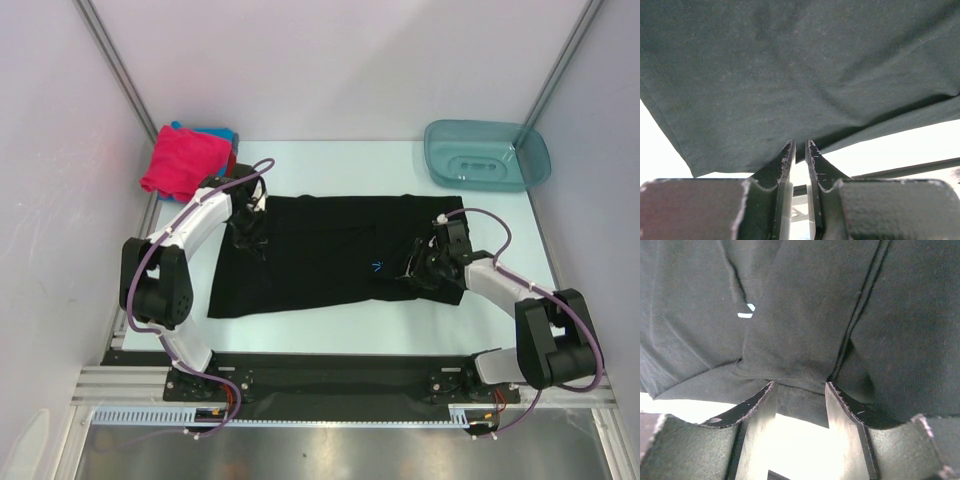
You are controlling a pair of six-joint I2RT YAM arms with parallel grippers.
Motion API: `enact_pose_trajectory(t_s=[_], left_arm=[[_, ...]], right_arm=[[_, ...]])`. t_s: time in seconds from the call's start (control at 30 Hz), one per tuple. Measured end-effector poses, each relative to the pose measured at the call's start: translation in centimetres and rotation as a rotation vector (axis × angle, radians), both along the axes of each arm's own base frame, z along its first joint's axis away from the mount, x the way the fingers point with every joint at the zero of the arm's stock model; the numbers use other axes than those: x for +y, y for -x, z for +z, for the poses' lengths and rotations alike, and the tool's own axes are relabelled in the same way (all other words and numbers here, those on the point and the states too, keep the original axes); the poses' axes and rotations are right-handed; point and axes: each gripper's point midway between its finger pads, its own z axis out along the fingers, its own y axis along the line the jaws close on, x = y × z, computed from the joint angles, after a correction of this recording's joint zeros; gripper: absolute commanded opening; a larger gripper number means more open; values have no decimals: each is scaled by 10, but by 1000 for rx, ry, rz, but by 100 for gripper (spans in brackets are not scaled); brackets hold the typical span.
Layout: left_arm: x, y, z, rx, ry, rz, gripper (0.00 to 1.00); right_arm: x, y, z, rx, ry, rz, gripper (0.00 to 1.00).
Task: Fold and stack the t-shirts
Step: Fold the tshirt
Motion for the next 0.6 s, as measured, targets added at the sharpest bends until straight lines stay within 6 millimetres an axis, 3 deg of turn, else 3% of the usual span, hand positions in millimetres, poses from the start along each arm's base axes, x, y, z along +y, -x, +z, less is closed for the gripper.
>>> enact_pose_trajectory(t_s=[0.27,0.6], left_arm=[[0,0,0,-1,-1,-6,18],[0,0,0,-1,-1,-6,18]], right_arm=[[-3,-5,-11,21,12,-2,51],[-18,-12,18,-75,74,-52,52]])
